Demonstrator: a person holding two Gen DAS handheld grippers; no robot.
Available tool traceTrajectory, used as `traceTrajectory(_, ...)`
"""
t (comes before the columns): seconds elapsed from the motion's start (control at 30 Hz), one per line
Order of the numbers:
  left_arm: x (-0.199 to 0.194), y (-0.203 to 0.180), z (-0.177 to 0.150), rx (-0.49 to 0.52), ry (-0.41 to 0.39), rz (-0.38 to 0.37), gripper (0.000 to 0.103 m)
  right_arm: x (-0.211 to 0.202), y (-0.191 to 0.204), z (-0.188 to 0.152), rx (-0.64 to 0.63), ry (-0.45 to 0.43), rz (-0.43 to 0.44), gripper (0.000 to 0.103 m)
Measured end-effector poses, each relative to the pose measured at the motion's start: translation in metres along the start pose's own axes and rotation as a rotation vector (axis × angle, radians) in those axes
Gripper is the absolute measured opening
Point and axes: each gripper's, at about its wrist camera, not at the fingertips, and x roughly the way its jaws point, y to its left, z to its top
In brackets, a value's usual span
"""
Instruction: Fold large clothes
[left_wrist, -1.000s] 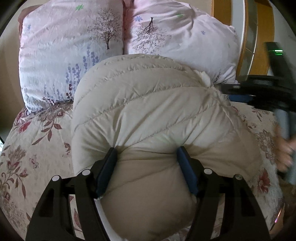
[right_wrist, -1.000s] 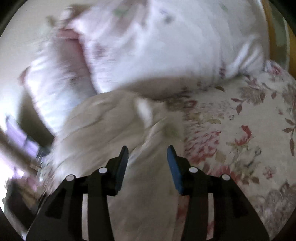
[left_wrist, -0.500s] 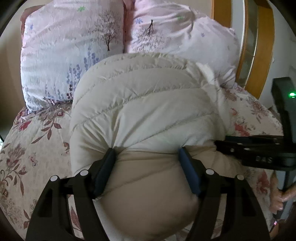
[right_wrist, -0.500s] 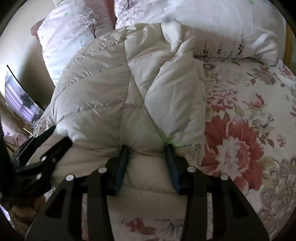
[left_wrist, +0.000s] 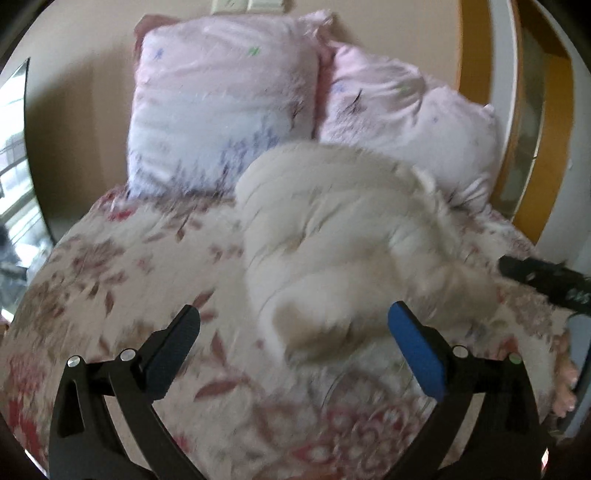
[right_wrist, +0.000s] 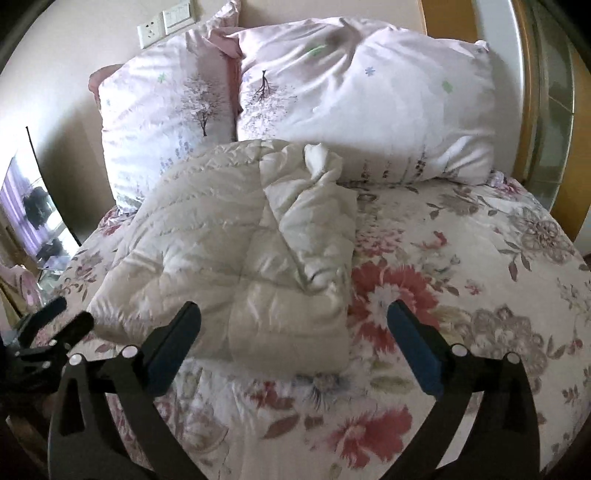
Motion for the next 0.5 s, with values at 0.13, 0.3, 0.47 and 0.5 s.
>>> traceTrajectory(0.13, 0.003, 0.006, -0.016, -0.023, 0.079, 0.059, 0.102, -0.001, 0.005, -0.020, -0.009, 0.041, 0.020, 0.101)
traceTrajectory(0.3, 0.005, 0.008, -0.026, -0.031, 0.140, 0.087, 0.102, 0.004, 0.024, -0.044, -0.075, 0.106, -0.003, 0.101)
traceTrajectory(0.47, 0.010, 0.002, -0.030, -0.014, 0.188, 0.096, 0.102, 0.013, 0.029, -0.054, -0.095, 0.158, -0.017, 0.101)
traceTrajectory(0.5, 0.011, 0.001, -0.031, -0.011, 0.197, 0.096, 0.102, 0.015, 0.029, -0.056, -0.095, 0.168, -0.023, 0.101)
